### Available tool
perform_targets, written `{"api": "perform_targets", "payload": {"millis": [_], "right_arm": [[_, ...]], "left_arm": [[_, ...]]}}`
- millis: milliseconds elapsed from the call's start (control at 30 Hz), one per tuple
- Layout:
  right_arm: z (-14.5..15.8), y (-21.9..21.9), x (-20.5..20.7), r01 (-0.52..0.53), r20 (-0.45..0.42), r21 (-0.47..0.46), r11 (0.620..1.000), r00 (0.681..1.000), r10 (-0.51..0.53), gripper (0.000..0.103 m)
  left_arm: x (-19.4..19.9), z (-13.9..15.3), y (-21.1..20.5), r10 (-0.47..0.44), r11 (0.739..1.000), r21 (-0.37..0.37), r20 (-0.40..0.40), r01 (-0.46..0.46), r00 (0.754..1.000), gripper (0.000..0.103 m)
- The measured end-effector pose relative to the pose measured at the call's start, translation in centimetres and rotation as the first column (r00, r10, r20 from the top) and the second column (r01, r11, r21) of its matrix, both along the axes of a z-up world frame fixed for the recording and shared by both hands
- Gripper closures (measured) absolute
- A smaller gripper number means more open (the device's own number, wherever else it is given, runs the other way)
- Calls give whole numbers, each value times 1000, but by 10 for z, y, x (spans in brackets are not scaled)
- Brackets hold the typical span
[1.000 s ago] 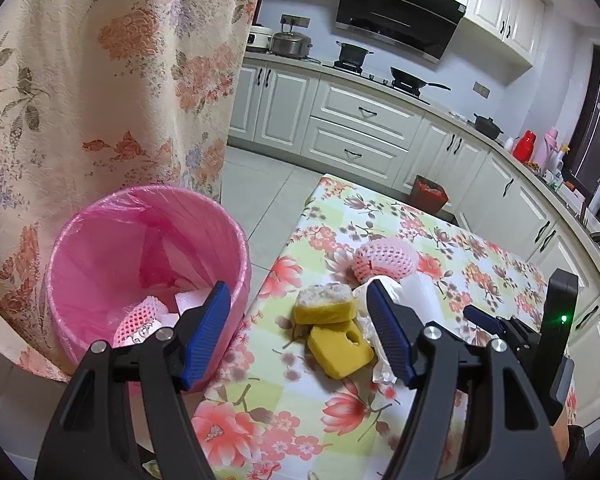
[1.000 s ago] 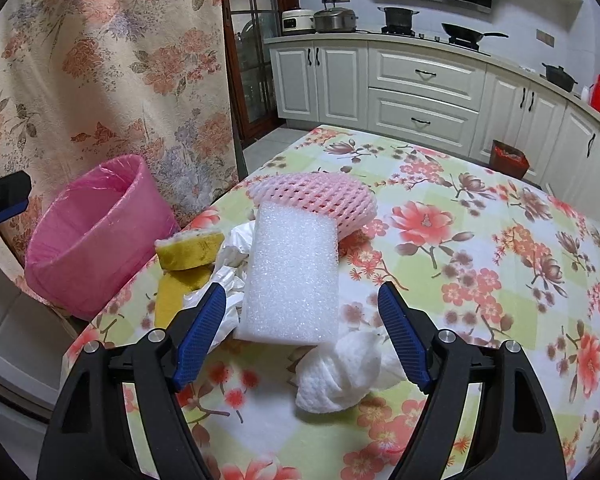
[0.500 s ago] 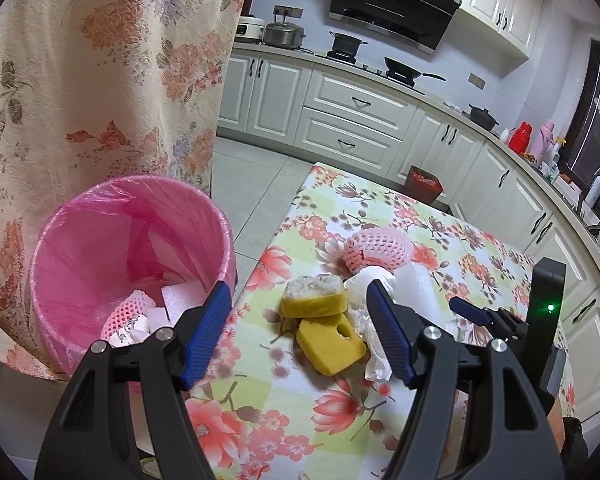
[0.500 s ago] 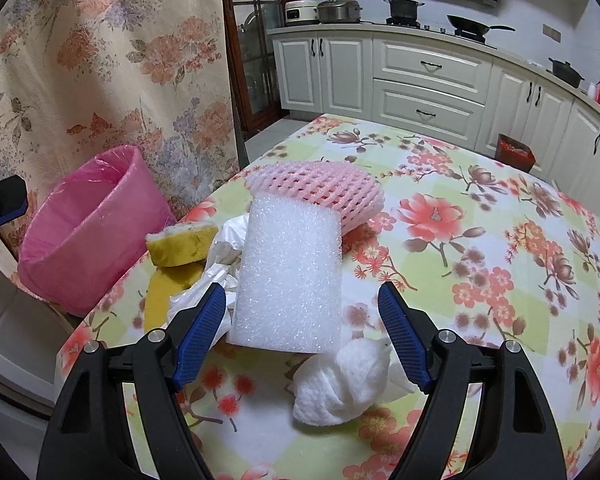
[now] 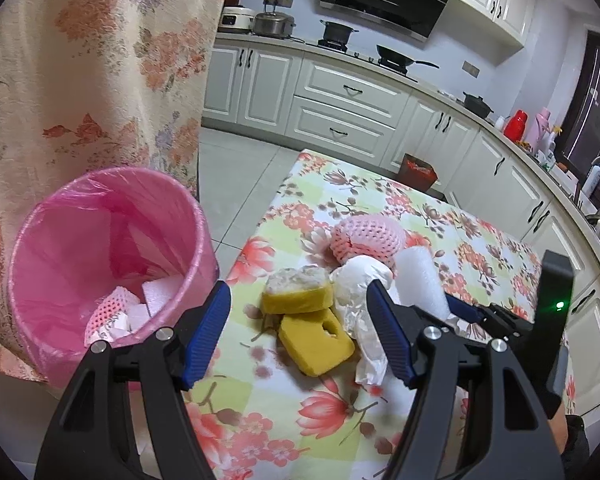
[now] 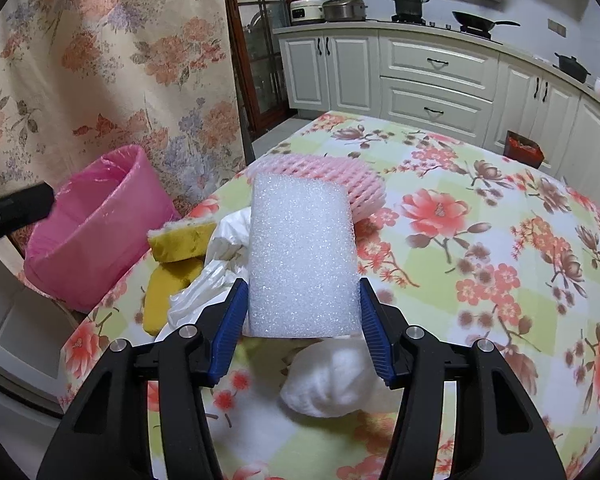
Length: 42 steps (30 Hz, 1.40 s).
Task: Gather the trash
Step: 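Grasp the white foam block with the right tool while the left tool grasps the white plastic bag, then carry the foam block and plastic bag over the pink wastebasket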
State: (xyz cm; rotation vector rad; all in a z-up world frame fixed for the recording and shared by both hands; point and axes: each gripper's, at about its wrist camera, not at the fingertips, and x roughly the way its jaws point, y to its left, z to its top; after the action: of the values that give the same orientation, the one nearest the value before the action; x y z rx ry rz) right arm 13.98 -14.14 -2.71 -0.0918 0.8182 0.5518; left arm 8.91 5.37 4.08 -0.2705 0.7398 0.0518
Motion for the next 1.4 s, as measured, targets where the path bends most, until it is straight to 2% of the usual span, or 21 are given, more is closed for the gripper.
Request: {"api": "perform_targets", "payload": {"millis": [600, 767, 1033, 1067, 1167, 1267, 1333, 1400], "right_arm": [[26, -59, 3, 101, 44, 56, 993, 994, -103, 50], [28, -73, 3, 126, 46, 66, 990, 991, -129, 50], [27, -90, 2, 147, 44, 67, 987, 988, -150, 50], [26, -91, 2, 147, 43, 66, 987, 988, -150, 50], [24, -92, 2, 149, 38, 67, 987, 988, -152, 50], [23, -93, 2, 151, 36, 70, 986, 988, -153, 50], [24, -93, 2, 152, 37, 69, 986, 987, -155, 50], [24, -95, 2, 154, 39, 69, 986, 987, -157, 50]], "left_arm": [[57, -48, -69, -142, 989, 19, -91, 145, 986, 39], [72, -61, -85, -169, 983, 50, -126, 176, 978, 41], [89, -85, -102, -154, 974, 131, -212, 184, 965, 41], [91, -87, -104, -151, 972, 147, -220, 186, 964, 44], [93, -91, -105, -144, 968, 169, -242, 188, 960, 61], [95, -95, -106, -149, 964, 178, -257, 198, 955, 64], [95, -93, -107, -158, 962, 178, -254, 207, 954, 72], [92, -88, -108, -172, 962, 171, -239, 215, 956, 75]]}}
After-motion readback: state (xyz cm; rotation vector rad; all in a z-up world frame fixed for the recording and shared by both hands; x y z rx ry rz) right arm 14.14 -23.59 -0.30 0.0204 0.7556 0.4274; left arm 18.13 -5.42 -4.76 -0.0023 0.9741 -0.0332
